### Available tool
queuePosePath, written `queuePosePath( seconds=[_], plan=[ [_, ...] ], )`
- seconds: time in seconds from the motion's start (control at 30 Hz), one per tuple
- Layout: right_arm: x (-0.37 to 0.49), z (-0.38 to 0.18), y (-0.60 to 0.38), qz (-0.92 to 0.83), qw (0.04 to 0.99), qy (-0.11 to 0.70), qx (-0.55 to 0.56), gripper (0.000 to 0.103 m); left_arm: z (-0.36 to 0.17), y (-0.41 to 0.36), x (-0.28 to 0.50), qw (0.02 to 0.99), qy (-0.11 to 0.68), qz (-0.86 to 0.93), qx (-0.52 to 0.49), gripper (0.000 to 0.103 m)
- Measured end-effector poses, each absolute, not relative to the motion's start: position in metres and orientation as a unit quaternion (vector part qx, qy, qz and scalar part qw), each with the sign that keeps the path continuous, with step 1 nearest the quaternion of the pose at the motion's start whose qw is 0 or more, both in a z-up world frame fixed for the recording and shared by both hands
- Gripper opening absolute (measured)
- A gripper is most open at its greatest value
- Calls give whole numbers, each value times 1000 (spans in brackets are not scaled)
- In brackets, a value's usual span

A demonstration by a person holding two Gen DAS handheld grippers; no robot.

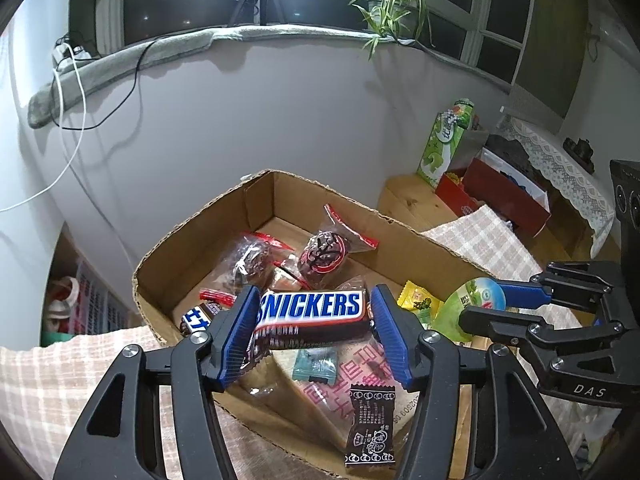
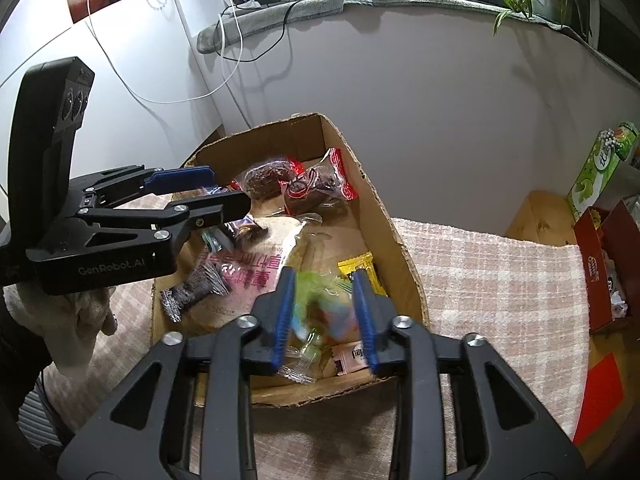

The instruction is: Organize snacks

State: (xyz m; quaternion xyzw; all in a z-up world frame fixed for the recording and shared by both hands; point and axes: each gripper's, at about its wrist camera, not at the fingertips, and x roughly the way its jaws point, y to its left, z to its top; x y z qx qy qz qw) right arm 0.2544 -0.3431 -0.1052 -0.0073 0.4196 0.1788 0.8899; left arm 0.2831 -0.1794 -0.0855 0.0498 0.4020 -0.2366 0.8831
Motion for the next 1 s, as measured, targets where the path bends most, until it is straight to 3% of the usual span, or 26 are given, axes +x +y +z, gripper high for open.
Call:
queuePosePath(
  seconds=[0.03, 0.07, 0.2, 0.27, 0.63, 0.77, 1.0],
  plan=[
    [253, -105, -344, 176, 892, 417, -9, 57, -85, -180, 283, 883, 402, -238, 49, 57],
    [252, -104, -344, 173, 894, 414, -11, 66, -85, -180, 283, 882, 403, -239, 49, 57],
    [250, -101, -344, 167, 896, 411, -19, 71, -84, -181, 282, 884, 400, -236, 52, 69],
    [250, -101, -344, 162, 898, 409, -23, 82, -84, -181, 282, 885, 399, -235, 50, 70],
    [241, -99, -347, 141, 903, 406, -25, 86, -81, -180, 278, 886, 400, -230, 52, 71],
    [234, -94, -348, 135, 906, 401, -25, 88, -77, -178, 274, 889, 397, -221, 53, 80],
    [221, -84, -350, 125, 912, 391, -22, 88, -69, -173, 265, 891, 395, -217, 49, 80]
  ],
)
